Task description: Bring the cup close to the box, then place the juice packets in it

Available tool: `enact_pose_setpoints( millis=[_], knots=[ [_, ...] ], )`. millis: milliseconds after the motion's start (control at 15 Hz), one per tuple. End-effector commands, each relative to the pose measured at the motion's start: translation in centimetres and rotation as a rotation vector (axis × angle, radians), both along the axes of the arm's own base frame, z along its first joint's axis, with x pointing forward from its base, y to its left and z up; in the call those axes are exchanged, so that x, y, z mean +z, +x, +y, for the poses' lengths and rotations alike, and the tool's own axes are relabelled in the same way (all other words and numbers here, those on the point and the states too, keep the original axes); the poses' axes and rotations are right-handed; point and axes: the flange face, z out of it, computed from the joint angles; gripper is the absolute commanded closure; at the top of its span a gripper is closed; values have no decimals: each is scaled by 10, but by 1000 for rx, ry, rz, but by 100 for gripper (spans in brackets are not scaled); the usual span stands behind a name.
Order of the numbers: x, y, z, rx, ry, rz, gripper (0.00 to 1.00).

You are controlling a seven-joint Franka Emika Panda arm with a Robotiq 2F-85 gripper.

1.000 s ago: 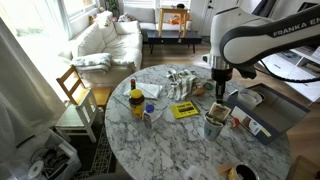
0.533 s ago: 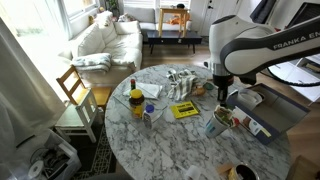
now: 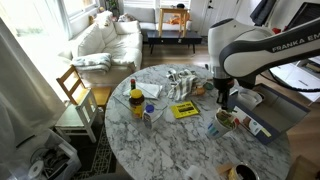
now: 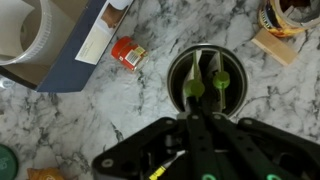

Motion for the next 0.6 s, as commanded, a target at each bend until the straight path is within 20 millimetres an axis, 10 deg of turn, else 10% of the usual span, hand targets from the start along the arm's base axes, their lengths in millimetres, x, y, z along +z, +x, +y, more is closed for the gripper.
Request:
enact_pose_setpoints(
  millis=[0,533],
  knots=[
    [-8,-6,5,-49,12,11,100],
    [-19,-9,9,-58,31,28,100]
  ],
)
